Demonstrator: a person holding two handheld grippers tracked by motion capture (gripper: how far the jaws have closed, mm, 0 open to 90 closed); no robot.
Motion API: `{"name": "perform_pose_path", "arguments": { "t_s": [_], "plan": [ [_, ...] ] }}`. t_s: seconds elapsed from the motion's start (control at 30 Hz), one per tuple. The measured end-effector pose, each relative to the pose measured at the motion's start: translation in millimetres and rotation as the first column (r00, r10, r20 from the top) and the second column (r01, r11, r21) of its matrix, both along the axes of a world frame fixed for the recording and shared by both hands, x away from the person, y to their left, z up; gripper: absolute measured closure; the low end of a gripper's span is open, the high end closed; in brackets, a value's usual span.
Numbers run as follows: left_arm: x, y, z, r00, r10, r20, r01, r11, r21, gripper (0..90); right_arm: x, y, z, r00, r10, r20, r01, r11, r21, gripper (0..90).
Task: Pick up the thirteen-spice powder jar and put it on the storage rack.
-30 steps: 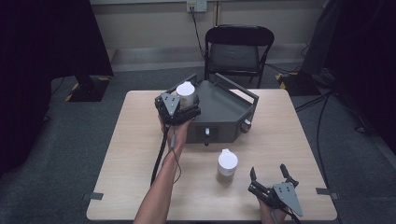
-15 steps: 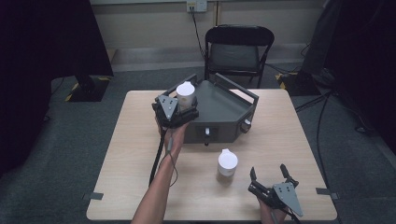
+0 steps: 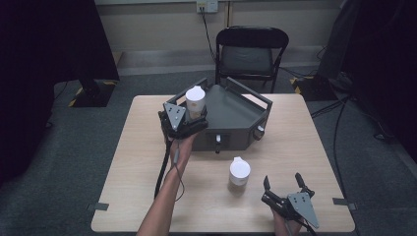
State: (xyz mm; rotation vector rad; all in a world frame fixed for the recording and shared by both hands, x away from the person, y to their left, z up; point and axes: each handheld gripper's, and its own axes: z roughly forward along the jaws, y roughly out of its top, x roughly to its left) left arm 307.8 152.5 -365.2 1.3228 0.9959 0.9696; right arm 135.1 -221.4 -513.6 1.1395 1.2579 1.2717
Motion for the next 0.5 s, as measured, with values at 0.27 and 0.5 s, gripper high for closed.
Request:
{"name": "perform_pose_path", "arguments": {
  "t_s": [0.27, 0.5],
  "plan": [
    [-6.8, -0.8, 1.5, 0.9999, 0.0, 0.016, 0.0, 1.0, 0.002, 0.0, -0.1, -0.1, -0.2, 1.0, 0.0, 0.001, 0.0, 1.0, 0.002, 0.0],
    [-19.9, 1.9, -5.8, 0.999, 0.016, 0.042, -0.015, 0.9995, -0.028, 0.4, 0.3, -0.3, 0.5, 1.0, 0.001, -0.003, -0.001, 1.0, 0.0, 0.0]
  ]
}}
